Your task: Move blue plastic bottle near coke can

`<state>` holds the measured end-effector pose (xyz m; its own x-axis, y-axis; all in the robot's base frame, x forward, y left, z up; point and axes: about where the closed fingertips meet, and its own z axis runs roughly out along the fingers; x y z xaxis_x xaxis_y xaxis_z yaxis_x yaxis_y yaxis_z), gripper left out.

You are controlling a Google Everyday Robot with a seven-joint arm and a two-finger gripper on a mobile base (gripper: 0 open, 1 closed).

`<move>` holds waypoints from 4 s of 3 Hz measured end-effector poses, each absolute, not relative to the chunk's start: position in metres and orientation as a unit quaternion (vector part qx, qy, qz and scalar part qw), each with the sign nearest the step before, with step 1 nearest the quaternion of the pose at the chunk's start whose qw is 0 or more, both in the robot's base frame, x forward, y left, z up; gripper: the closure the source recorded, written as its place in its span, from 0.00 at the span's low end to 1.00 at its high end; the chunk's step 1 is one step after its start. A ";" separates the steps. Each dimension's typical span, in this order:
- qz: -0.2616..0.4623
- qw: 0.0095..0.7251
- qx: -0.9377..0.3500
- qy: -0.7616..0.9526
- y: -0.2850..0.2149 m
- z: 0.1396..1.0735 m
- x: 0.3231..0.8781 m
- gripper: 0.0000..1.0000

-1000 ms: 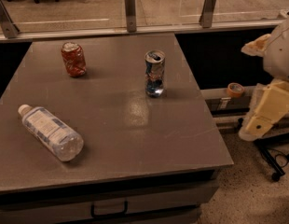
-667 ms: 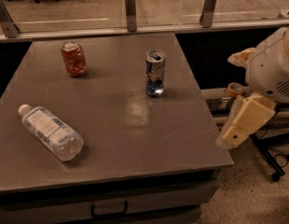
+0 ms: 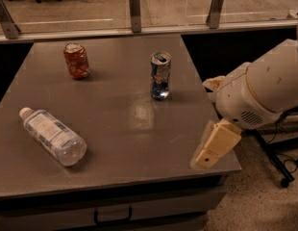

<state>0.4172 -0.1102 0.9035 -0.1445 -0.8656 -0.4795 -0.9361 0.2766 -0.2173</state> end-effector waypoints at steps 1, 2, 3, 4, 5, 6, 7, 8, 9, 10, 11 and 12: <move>0.067 0.264 -0.599 0.753 -0.109 0.902 0.416 0.00; 0.076 0.274 -0.576 0.766 -0.099 0.902 0.417 0.00; 0.111 0.305 -0.529 0.784 -0.059 0.897 0.417 0.00; 0.144 0.347 -0.500 0.780 -0.012 0.908 0.426 0.00; 0.150 0.375 -0.485 0.776 0.033 0.914 0.424 0.00; 0.148 0.386 -0.480 0.773 0.039 0.920 0.426 0.00; 0.153 0.388 -0.480 0.771 0.043 0.924 0.425 0.00; 0.182 0.394 -0.482 0.761 0.061 0.922 0.418 0.00; 0.233 0.410 -0.491 0.732 0.111 0.915 0.400 0.00; 0.264 0.415 -0.497 0.715 0.148 0.904 0.388 0.00; 0.265 0.415 -0.494 0.717 0.167 0.887 0.385 0.00; 0.258 0.420 -0.487 0.721 0.177 0.866 0.393 0.00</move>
Offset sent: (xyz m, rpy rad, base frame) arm 0.0016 0.0269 -0.0025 0.1028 0.0203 -0.1349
